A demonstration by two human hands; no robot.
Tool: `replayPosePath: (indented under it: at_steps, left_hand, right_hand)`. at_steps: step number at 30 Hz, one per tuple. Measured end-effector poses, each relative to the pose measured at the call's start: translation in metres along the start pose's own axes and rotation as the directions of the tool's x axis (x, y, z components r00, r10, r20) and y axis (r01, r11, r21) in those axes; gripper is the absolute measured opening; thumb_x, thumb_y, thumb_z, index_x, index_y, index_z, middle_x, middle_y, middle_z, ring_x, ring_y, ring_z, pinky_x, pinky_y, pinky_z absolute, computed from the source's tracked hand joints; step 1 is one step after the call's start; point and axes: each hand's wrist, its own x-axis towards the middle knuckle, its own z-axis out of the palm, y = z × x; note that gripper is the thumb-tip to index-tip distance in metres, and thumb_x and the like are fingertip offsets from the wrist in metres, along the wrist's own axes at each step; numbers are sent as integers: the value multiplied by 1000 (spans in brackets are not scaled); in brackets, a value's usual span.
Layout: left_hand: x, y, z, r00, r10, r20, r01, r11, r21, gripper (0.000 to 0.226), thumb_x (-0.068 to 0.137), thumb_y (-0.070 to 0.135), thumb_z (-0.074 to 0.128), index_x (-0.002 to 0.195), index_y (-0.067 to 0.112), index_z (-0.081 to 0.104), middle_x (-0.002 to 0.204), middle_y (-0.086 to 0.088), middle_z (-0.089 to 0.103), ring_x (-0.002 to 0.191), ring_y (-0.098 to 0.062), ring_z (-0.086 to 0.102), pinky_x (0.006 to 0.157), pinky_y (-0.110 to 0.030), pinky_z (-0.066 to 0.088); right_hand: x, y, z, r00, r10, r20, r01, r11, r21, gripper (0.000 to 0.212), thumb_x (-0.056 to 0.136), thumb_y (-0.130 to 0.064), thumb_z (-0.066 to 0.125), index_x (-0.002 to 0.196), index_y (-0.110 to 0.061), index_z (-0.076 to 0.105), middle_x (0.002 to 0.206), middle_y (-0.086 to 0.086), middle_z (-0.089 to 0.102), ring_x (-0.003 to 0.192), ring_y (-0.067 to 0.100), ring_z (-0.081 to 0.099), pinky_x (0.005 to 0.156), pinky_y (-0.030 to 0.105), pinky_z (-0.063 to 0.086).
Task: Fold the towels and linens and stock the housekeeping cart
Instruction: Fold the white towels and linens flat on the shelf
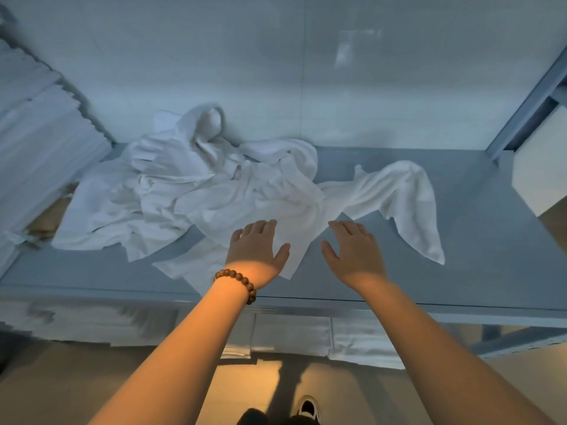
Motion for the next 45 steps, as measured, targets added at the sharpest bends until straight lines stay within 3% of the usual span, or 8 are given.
replayPosePath:
  at_steps: [10, 19, 22, 26, 33, 36, 39, 45]
  left_hand:
    - [25, -35, 1, 999, 25, -43, -24, 999, 25, 64, 95, 52, 39, 146, 14, 33, 145, -5, 43, 135, -24, 36, 111, -41, 27]
    - [62, -105, 52, 975, -47, 215, 0, 976, 216, 82, 90, 67, 39, 154, 21, 14, 161, -1, 15, 148, -23, 7, 119, -48, 12]
    - [74, -115, 71, 980, -36, 195, -5, 979, 205, 65, 92, 57, 46, 146, 21, 34, 152, -1, 34, 143, -22, 25, 115, -42, 20]
    - [84, -121, 83, 993, -1, 116, -18, 986, 163, 22, 97, 33, 48, 107, 18, 60, 113, -1, 59, 111, -22, 52, 98, -32, 34]
    - [83, -126, 87, 999, 9, -36, -5, 992, 124, 22, 94, 8, 44, 93, 17, 64, 92, 0, 61, 90, -20, 56, 81, -24, 36]
    - [85, -127, 81, 999, -23, -48, 25, 999, 41, 17, 94, 13, 48, 101, 15, 64, 100, 0, 62, 99, -22, 57, 87, -28, 39]
    - [84, -130, 79, 985, -81, 152, 76, 996, 41, 29, 95, 26, 54, 121, 14, 58, 121, -2, 56, 115, -24, 51, 97, -35, 39]
    - [81, -126, 85, 987, -74, 143, 56, 991, 125, 18, 97, 22, 47, 98, 18, 64, 101, 1, 58, 101, -19, 55, 92, -30, 38]
  right_hand:
    - [33, -9, 23, 997, -66, -27, 65, 998, -23, 49, 94, -38, 50, 136, -12, 48, 134, 5, 53, 129, 24, 40, 104, 38, 32]
    - [86, -22, 104, 954, -119, 276, 177, 965, -196, 80, 86, -61, 53, 150, -24, 22, 154, 3, 24, 143, 23, 17, 115, 43, 19]
    - [101, -24, 131, 949, -120, 293, 182, 964, -196, 79, 84, -58, 58, 148, -25, 26, 151, 3, 29, 141, 24, 21, 113, 43, 22]
    - [110, -25, 152, 966, -164, 201, 211, 948, -239, 36, 90, -40, 54, 122, -24, 59, 123, 1, 52, 119, 24, 42, 97, 36, 33]
    - [109, -26, 156, 973, -203, 106, 223, 943, -248, 19, 93, -19, 48, 98, -18, 66, 101, 2, 61, 105, 25, 50, 89, 37, 36]
    - [109, -30, 146, 981, -177, 81, 190, 958, -216, 21, 95, -23, 46, 103, -17, 64, 107, 0, 62, 109, 23, 49, 90, 36, 37]
    - [105, -34, 141, 968, -125, 218, 157, 978, -135, 38, 90, -41, 55, 122, -20, 55, 125, -1, 54, 120, 21, 44, 96, 36, 35]
    - [94, -36, 155, 945, -55, 322, 111, 981, -158, 60, 82, -47, 64, 133, -22, 46, 126, 2, 48, 117, 24, 44, 93, 38, 37]
